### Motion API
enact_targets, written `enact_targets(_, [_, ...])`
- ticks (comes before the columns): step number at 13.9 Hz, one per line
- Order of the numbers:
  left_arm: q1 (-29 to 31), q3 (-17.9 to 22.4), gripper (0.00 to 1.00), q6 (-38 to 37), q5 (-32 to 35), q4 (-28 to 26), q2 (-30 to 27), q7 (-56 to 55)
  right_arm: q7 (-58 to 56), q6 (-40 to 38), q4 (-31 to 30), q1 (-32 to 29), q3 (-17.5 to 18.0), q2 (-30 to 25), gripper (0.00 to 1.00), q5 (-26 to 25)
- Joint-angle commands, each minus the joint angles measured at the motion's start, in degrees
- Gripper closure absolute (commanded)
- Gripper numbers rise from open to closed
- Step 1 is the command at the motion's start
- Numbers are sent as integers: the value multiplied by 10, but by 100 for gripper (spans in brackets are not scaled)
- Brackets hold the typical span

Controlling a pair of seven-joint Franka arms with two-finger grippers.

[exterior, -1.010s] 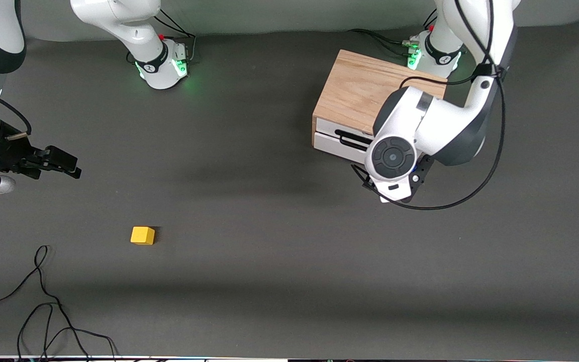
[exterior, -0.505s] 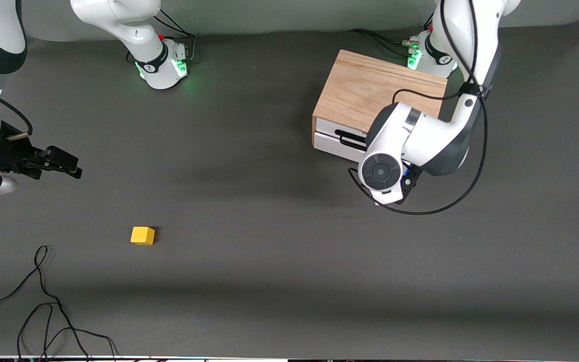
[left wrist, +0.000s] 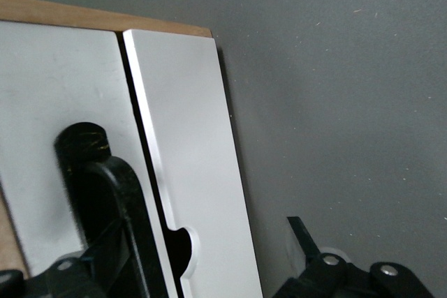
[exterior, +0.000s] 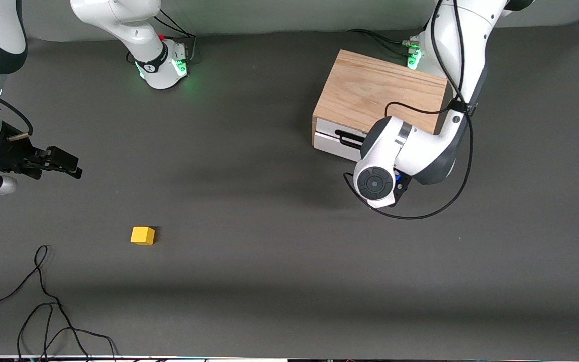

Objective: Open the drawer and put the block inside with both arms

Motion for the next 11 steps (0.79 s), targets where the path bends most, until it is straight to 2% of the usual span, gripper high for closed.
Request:
enact_targets(1, [-7, 2, 1, 19, -7, -28, -10, -10, -4, -8, 17, 2, -2, 9, 0, 3])
enact_targets(5, [-6, 2, 1, 28, -7, -31, -9, -10, -4, -7, 18, 3, -2, 10, 0, 2])
enact_targets(9, [-2, 3, 1, 98, -6, -30, -3, -8, -4, -7, 18, 3, -2, 11, 0, 3])
enact_targets(11, [-1, 3, 1, 110, -1, -28, -3, -6, -4, -7, 18, 3, -2, 11, 0, 3])
